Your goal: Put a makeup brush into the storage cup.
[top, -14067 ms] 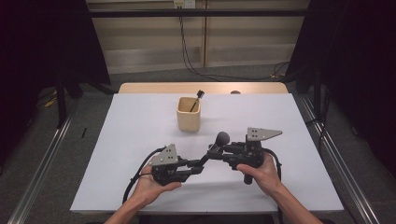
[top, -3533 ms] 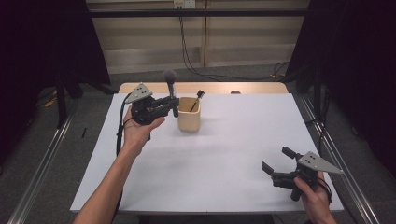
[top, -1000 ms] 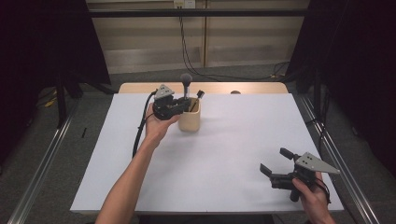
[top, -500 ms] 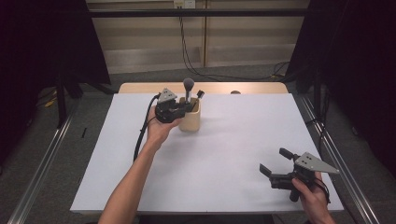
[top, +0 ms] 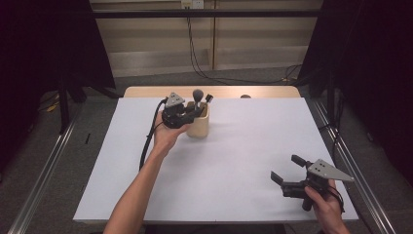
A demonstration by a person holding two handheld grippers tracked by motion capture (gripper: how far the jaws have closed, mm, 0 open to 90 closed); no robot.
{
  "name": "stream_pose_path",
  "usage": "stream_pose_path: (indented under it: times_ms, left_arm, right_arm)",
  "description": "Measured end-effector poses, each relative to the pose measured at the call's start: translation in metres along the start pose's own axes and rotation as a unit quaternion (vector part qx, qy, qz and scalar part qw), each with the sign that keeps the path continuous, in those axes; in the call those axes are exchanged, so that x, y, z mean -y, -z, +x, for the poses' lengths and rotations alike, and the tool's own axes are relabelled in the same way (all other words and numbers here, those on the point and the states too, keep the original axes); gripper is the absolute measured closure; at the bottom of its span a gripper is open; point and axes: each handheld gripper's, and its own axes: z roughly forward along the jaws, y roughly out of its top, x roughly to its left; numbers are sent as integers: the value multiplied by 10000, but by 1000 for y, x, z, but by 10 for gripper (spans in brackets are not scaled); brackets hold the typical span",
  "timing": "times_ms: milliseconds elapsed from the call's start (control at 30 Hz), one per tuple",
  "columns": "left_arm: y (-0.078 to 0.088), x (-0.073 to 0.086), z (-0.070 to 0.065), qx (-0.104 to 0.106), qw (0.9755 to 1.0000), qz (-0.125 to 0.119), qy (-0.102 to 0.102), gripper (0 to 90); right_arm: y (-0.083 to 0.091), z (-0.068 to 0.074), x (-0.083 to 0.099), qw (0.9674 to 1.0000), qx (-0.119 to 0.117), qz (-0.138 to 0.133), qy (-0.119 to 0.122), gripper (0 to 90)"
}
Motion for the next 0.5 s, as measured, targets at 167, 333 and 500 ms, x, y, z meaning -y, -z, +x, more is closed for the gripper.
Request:
stream_pose_path:
  times_ms: [167,333,500]
  left_arm:
    - [3,-1,0,0,10000,-85,19,621]
    - [3,0,0,70,9999,-114,9,560]
    - [6,0,2,-3,9999,-162,43,407]
  right_arm:
    - [0,-1,0,10000,9,-25,10,0]
    - [0,-1,0,10000,2,-19,-1,0]
    - [1,-3,1,10000,34,-30,-26,0]
